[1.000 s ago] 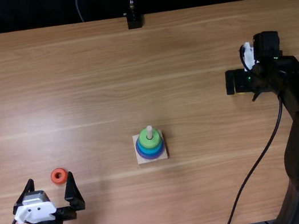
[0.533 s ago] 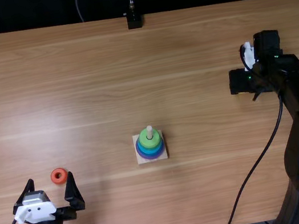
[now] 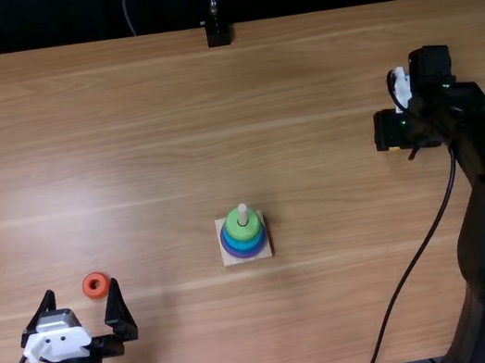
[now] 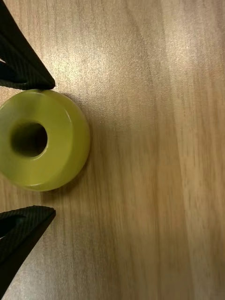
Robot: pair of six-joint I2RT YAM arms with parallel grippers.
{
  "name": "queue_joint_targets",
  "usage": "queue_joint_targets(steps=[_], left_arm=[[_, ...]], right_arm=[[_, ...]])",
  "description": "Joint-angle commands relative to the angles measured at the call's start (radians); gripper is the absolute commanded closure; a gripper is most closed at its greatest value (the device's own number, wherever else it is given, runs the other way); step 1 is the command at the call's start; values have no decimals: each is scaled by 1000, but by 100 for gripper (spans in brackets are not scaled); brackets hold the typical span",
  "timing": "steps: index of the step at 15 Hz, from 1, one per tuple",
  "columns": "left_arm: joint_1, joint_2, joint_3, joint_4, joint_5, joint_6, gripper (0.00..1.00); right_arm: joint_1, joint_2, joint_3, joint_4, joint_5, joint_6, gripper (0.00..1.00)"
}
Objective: Build the Hanoi tower: stack the rings onto the peg from bottom to top in this color order: purple, dark blue, light blue, dark green, light green, yellow, orange.
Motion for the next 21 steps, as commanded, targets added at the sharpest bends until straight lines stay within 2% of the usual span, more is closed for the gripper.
queue_joint_targets(steps=[1,2,4,5,9,12,13,14,15,21], left_arm=[[6,-12,-32,0,-9,4,0],[6,-12,-32,0,-11,4,0],[6,-12,-32,0,-9,4,0],[6,-12,-32,0,-11,4,0],[6,-12,-32,0,-9,4,0],[6,-12,-32,0,-11,4,0],[6,-12,-32,0,-9,4,0],[6,-12,-32,0,-9,4,0],[6,-12,-32,0,-11,4,0],[6,-12,-32,0,-11,4,0]], right_arm=[[-1,21,35,-5,2,4,34],[-1,21,35,-5,2,4,42],[-1,21,33,-5,2,4,86],[0,21,33,-7,2,4,100],[2,18,33,-7,2,10,100],[16,7,35,-42,1,-3,100],[25,6,42,-96,1,-18,100],[42,1,61,-158,-1,-53,100],[60,-25,75,-223,-3,-75,100],[171,-233,61,-302,-14,-82,100]])
